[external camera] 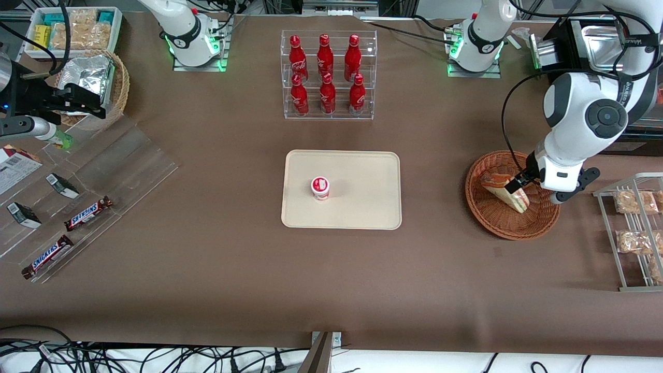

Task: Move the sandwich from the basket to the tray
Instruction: 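Lower the open left gripper over the wrapped sandwich in the wicker basket, then close the left gripper on the sandwich's wrapped edge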

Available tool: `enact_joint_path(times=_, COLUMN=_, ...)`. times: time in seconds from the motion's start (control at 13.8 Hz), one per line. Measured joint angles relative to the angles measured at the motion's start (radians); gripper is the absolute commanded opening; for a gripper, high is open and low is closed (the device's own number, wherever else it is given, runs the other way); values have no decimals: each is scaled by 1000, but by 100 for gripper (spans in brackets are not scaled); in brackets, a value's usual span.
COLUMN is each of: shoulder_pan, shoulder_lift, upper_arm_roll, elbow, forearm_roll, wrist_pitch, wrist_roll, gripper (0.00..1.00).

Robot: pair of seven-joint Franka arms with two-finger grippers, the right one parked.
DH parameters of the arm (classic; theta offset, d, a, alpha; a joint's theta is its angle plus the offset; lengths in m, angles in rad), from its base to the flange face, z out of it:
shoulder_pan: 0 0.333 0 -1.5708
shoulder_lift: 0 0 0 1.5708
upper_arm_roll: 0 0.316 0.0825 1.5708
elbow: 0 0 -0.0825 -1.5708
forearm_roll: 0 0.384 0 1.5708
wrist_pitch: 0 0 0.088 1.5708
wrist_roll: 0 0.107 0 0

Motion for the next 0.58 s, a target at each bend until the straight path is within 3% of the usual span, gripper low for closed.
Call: enact_joint_path(times=0.58, shoulder_pan=5, shoulder_lift=55, upper_arm_roll=0, elbow=-82, forearm_roll=0, wrist_pitch=181, wrist_roll=-69, gripper=100)
